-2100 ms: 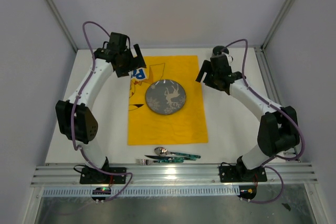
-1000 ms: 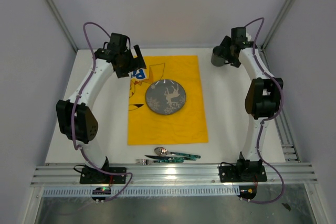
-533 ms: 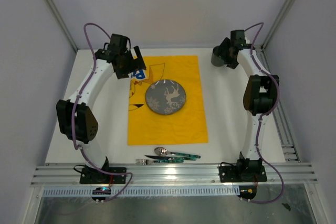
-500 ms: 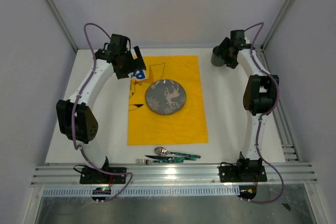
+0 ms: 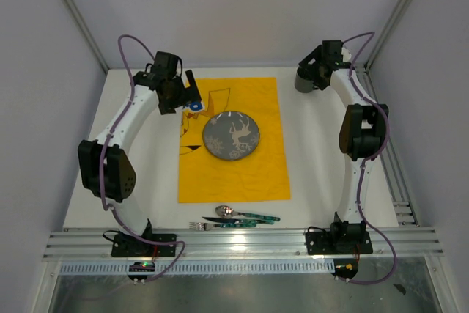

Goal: Set the dinner table for one person

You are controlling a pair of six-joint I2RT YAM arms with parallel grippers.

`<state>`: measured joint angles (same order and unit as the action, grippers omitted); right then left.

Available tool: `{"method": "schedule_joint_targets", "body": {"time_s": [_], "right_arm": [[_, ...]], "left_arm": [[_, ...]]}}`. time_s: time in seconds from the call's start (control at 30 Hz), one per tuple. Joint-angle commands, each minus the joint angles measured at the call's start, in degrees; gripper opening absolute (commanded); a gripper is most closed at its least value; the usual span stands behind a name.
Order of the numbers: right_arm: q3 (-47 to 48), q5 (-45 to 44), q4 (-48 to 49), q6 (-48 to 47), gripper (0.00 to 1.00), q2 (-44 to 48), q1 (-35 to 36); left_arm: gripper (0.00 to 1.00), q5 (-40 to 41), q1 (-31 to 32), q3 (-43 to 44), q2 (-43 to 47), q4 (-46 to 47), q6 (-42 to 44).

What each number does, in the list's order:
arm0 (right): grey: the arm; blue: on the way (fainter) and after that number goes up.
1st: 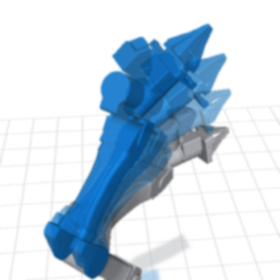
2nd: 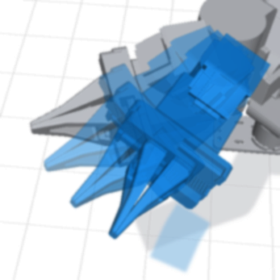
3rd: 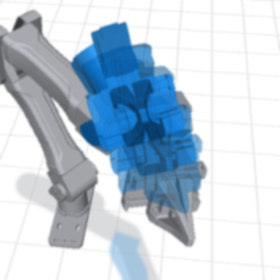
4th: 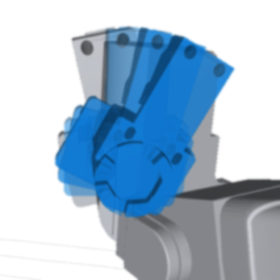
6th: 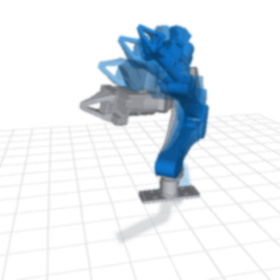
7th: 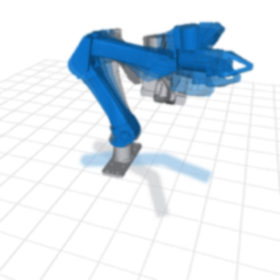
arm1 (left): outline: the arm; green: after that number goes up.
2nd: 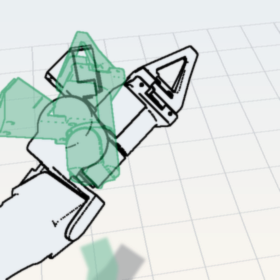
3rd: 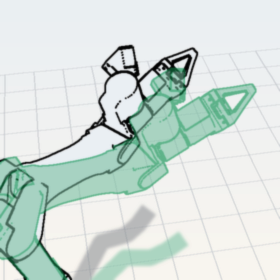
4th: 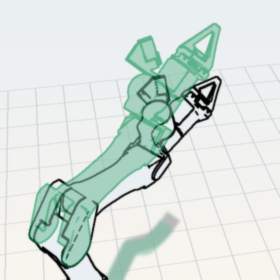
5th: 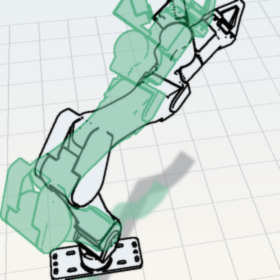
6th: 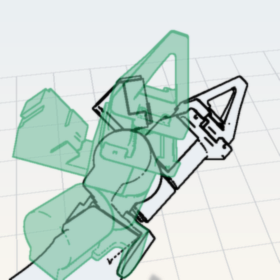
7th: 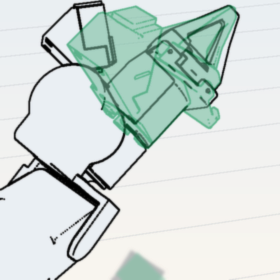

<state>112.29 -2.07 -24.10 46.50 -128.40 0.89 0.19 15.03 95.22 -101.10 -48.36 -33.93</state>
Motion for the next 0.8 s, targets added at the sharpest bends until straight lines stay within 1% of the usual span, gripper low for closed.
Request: {"method": "schedule_joint_targets", "body": {"time_s": [0.0, 0.2, 0.33, 0.57, 0.77], "right_arm": [[1.4, -2.9, 2.3, 2.5, 0.91, -0.3, -0.1], [0.1, -6.8, -0.3, 6.8, 0.9, 0.0, 0.0], [0.6, -7.8, -2.0, 8.5, 0.9, -0.8, -0.1], [0.0, -7.3, -3.2, 11.0, 0.9, -2.9, -0.1], [-1.2, -7.0, -2.7, 11.0, 0.89, -3.6, -0.1]], "left_arm": [[0.99, 2.3, 0.0, 0.0, 4.2, -0.3, 1.3], [0.99, 2.6, 0.0, 0.1, 4.6, -0.5, 1.3], [0.99, 3.4, 0.0, 0.0, 5.1, -1.0, 1.5], [0.99, 6.3, 0.0, -0.2, 8.8, -2.8, 2.8], [0.99, 7.2, 0.0, -0.3, 11.4, -3.6, 3.3]]}}
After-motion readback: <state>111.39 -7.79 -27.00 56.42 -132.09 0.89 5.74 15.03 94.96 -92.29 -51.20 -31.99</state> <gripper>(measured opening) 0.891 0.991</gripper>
